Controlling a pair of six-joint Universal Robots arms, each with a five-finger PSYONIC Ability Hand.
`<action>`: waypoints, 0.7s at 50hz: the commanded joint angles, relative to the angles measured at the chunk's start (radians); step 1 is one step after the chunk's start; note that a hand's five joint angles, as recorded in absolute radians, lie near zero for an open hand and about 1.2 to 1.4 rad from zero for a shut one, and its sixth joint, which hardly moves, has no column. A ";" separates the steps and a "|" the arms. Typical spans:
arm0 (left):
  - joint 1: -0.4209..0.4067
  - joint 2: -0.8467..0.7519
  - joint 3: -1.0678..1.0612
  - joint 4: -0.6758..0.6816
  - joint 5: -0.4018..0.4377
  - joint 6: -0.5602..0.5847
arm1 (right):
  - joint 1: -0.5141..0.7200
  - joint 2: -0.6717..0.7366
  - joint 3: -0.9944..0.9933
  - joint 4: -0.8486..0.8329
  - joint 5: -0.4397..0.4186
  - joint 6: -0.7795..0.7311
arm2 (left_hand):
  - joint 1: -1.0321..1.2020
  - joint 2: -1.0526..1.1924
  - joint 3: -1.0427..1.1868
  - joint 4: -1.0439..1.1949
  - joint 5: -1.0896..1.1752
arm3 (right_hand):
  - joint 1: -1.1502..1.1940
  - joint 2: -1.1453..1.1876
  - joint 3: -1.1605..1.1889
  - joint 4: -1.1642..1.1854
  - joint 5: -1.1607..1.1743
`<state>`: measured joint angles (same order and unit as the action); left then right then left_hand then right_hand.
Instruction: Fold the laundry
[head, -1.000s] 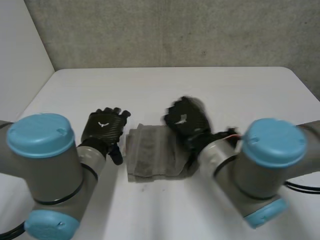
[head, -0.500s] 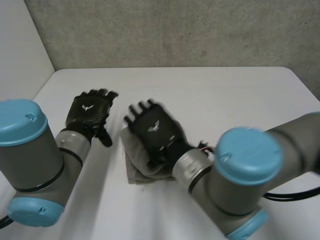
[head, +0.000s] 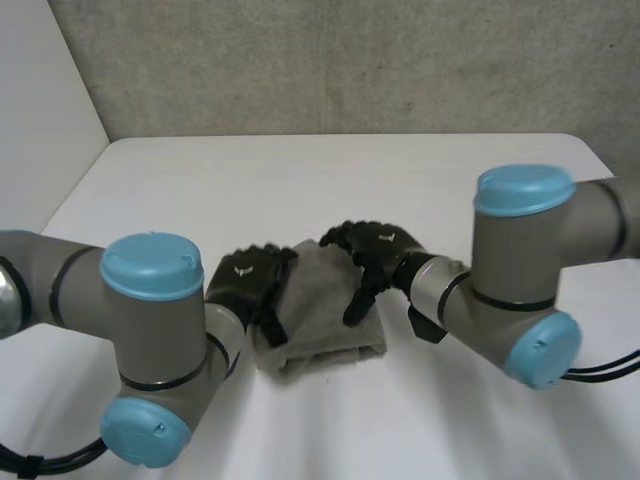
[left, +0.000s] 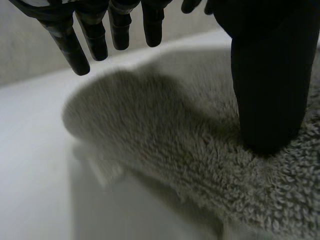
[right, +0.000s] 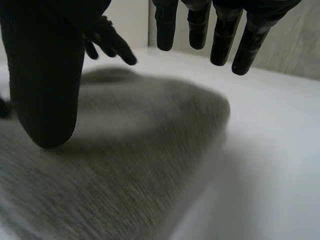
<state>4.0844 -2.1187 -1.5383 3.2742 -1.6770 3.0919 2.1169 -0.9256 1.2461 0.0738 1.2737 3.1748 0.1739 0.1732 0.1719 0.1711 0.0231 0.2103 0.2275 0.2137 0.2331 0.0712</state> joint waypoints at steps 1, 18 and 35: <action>0.021 -0.038 -0.011 -0.028 -0.001 0.070 | 0.012 0.114 -0.054 0.000 0.038 -0.176 | 0.022 0.023 0.024 0.025 -0.002 | -0.036 -0.053 -0.039 -0.059 -0.071; 0.037 0.347 0.191 -0.119 0.005 0.114 | -0.090 -0.346 -0.045 -0.012 0.280 -0.173 | 0.025 0.026 0.027 0.028 0.001 | -0.036 -0.053 -0.039 -0.059 -0.071; 0.240 0.471 0.380 -0.507 0.166 0.013 | -0.189 -0.456 -0.111 0.092 0.306 -0.168 | 0.019 0.020 0.021 0.022 -0.005 | -0.036 -0.053 -0.039 -0.059 -0.071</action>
